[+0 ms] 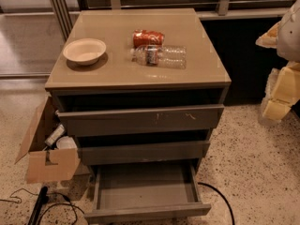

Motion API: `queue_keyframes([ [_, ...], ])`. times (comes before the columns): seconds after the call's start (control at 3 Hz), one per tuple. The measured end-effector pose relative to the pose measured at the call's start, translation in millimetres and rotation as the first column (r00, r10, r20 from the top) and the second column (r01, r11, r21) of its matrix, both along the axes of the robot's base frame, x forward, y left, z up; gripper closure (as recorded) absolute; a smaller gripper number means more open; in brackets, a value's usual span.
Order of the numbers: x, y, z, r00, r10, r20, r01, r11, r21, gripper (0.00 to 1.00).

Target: Close bottom drawer

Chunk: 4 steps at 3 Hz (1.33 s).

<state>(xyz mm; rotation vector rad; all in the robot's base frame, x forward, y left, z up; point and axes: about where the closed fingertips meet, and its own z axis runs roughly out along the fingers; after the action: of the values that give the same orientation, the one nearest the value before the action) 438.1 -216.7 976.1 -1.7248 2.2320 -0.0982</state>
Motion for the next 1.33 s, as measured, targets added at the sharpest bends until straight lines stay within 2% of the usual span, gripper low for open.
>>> queue_keyframes([
  [0.33,-1.6,-0.4,-1.8,1.0000,0.000,0.001,0.000,1.000,0.009,0.00],
  [0.67,-9.9,-2.3,-11.1,1.0000,0.000,0.002,0.000,0.998,0.055,0.00],
  [1.0,-24.6,-2.0,-49.0,0.9994,-0.017,-0.029,0.022,0.984,0.180,0.00],
  [1.33,-47.3,15.8,-116.2,0.9936,-0.031,-0.109,0.067,0.937,0.343,0.24],
])
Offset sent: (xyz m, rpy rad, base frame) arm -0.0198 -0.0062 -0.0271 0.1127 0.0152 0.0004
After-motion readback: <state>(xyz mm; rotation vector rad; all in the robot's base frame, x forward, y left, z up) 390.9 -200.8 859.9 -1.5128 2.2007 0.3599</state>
